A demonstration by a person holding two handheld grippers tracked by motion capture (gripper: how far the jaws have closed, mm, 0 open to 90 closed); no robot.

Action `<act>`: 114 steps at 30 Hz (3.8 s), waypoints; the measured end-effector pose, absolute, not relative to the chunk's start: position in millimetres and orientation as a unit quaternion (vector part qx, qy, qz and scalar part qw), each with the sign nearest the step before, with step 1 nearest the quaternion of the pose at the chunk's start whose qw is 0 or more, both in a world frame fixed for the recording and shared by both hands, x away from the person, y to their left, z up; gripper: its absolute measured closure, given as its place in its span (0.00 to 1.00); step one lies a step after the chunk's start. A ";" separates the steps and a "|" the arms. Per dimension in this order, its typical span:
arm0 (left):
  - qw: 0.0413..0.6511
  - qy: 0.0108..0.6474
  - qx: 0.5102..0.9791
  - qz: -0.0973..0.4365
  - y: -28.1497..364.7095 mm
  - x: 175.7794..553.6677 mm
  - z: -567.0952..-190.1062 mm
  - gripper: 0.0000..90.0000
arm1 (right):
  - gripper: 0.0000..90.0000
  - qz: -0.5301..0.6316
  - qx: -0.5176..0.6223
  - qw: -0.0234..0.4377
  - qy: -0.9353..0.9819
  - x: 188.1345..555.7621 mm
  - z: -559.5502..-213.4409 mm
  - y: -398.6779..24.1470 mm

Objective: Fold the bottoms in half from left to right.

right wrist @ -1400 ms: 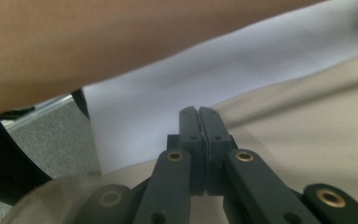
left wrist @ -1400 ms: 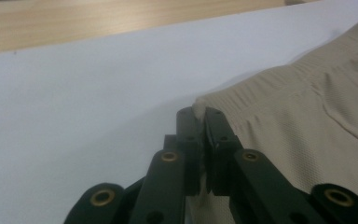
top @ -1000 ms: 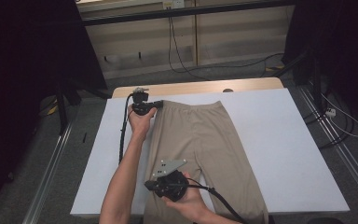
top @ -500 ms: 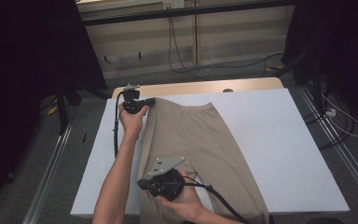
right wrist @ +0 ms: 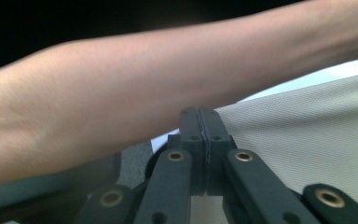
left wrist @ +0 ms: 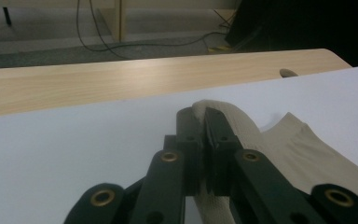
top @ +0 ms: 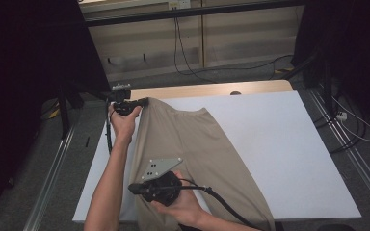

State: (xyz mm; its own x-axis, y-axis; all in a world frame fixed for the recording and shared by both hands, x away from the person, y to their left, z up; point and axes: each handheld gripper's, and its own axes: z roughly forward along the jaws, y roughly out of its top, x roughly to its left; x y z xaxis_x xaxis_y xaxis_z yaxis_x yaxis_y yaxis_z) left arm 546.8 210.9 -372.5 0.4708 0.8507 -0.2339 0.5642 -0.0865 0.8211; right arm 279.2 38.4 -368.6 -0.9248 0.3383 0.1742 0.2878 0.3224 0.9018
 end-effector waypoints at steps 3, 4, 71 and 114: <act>0.464 0.499 0.714 0.160 221.1 545.9 -365.8 0.96 | 1.00 0.557 0.187 0.024 0.809 278.7 -359.2 42.1; 0.463 0.501 0.713 0.164 224.3 545.6 -362.7 0.96 | 1.00 0.559 0.184 0.024 0.808 278.8 -355.9 43.3; 0.347 0.474 0.793 0.159 76.8 577.2 -435.0 0.95 | 1.00 0.496 0.360 0.092 0.785 264.0 -404.7 -165.6; 0.427 0.376 0.810 0.140 113.4 455.7 -413.9 0.21 | 0.81 0.421 0.396 0.101 0.810 244.0 -429.1 -197.6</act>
State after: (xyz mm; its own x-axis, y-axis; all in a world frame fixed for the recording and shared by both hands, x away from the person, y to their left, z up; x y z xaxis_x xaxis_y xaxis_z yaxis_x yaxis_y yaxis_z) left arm 455.7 113.4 -413.9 0.6779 0.7292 -0.0938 0.4891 -0.3521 0.7980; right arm 244.0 -197.6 -429.1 -0.6655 0.7269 0.1698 0.5564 0.3313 0.7620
